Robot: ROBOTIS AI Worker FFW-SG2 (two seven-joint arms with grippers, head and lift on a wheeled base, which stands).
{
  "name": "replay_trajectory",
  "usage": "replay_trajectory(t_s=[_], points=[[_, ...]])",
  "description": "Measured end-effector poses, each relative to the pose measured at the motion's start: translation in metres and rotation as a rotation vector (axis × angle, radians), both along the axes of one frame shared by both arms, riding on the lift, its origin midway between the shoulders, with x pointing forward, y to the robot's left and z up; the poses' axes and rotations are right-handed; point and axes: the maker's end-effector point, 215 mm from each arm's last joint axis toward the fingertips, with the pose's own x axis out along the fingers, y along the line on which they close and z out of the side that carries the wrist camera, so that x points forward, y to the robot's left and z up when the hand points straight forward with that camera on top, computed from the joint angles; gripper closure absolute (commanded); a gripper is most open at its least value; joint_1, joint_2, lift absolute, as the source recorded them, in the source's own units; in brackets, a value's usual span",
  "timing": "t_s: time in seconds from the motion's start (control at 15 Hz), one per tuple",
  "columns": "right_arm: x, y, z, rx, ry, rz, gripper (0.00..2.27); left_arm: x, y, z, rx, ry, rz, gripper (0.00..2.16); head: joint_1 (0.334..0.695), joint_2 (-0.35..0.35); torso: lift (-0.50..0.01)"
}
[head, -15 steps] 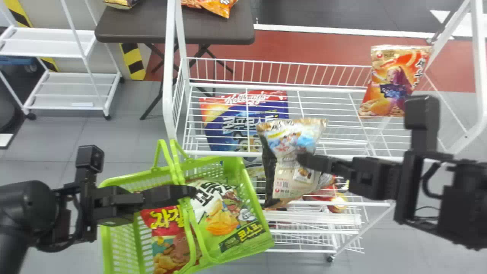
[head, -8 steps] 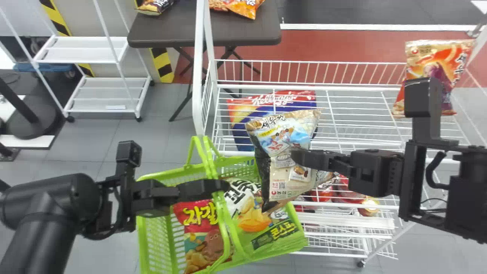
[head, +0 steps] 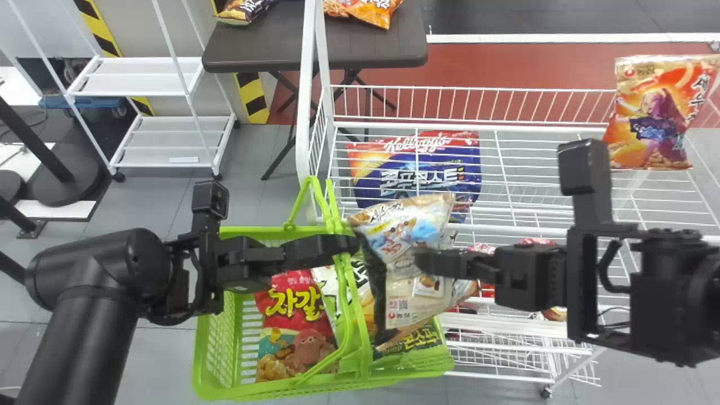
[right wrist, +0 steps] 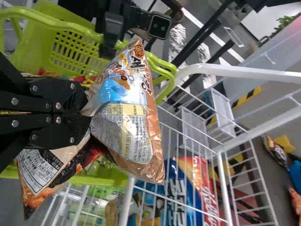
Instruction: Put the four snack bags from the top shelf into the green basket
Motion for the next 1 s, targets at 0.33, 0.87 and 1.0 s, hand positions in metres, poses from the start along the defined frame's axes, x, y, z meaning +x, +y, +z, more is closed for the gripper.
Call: replay_trajectory(t_s=[0.33,0.87,1.0], points=[[-0.031,0.058,-0.060,-0.009,0.172,0.141,2.26,-0.003,0.000,-0.001,-0.008,0.022,-0.002,2.15,0.695,0.169,0.000],[-0.076,0.111,-0.097,0.038,0.355,0.280,0.04,-0.009,0.002,-0.003,-0.012,0.046,-0.006,2.15,0.695,0.281,0.000],[-0.062,0.085,-0.086,0.056,0.315,0.213,0.04,-0.008,0.005,-0.004,-0.009,0.049,-0.001,2.15,0.695,0.251,0.000]])
